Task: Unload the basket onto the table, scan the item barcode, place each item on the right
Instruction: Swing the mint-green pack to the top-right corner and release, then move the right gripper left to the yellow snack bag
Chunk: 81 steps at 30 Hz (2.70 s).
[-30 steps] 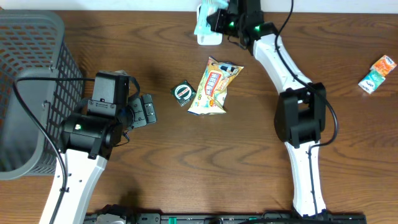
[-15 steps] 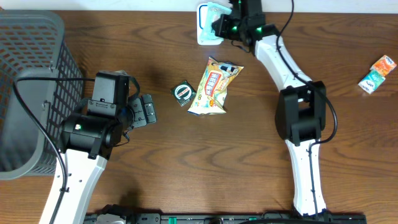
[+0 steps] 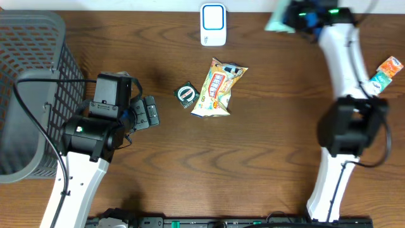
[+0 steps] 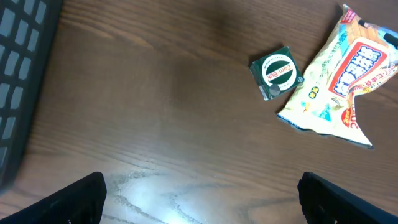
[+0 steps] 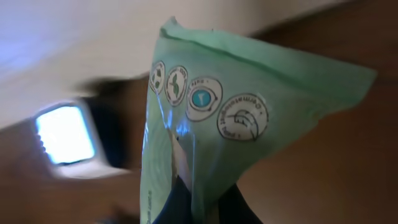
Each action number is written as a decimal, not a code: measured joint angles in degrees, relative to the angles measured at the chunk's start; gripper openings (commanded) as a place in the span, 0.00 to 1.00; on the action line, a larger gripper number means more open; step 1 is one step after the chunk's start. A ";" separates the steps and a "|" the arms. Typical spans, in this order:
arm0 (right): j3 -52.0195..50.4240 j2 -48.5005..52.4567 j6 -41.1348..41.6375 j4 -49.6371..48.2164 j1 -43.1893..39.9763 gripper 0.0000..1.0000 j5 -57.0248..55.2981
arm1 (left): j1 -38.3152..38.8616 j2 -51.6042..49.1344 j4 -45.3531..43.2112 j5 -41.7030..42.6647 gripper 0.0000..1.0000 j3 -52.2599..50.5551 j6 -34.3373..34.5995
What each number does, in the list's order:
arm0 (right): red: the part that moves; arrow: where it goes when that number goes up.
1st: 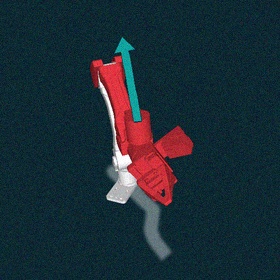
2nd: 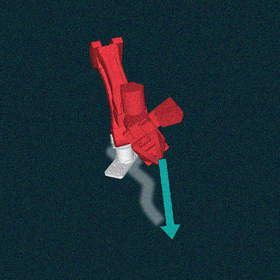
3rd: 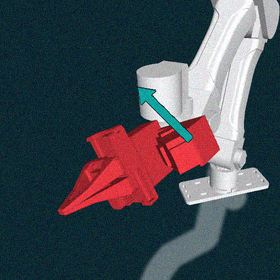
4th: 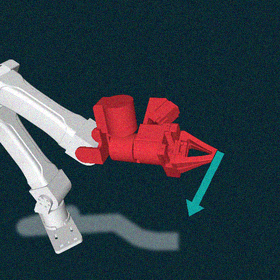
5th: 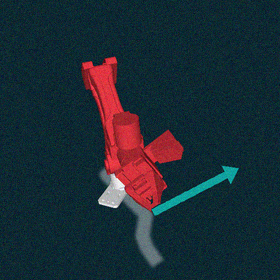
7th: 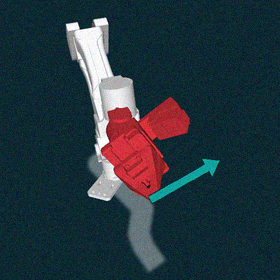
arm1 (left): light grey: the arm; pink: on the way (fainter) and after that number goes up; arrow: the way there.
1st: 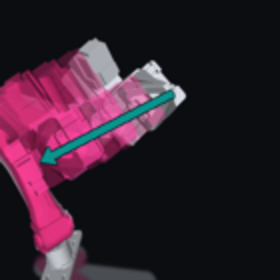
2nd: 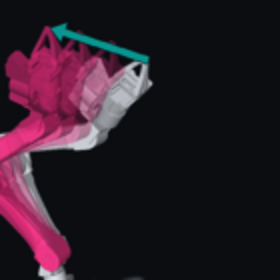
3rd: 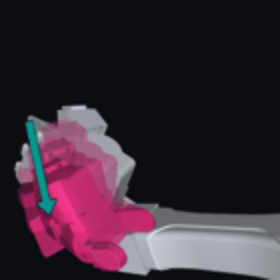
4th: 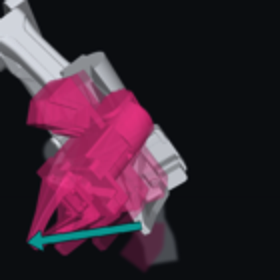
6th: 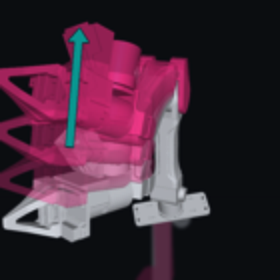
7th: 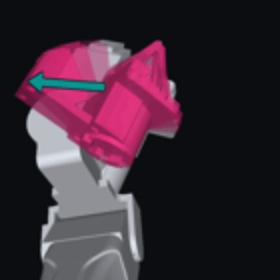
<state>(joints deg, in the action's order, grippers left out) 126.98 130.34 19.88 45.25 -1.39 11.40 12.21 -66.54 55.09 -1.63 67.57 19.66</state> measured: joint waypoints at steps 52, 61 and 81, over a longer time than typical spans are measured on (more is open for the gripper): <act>-27.21 0.52 -15.17 10.88 1.75 0.67 20.76 | 0.00 0.00 0.00 0.00 0.98 0.00 0.00; -27.26 0.52 -14.67 10.82 3.98 0.65 21.44 | 0.00 0.00 0.00 0.00 0.98 0.00 0.00; -27.56 -8.87 -15.23 8.13 7.76 0.99 23.87 | 0.00 0.00 0.00 0.02 0.98 0.00 0.00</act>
<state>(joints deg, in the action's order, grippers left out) 99.42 121.47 4.64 53.39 6.37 35.27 12.21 -66.54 55.09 -1.61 67.57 19.66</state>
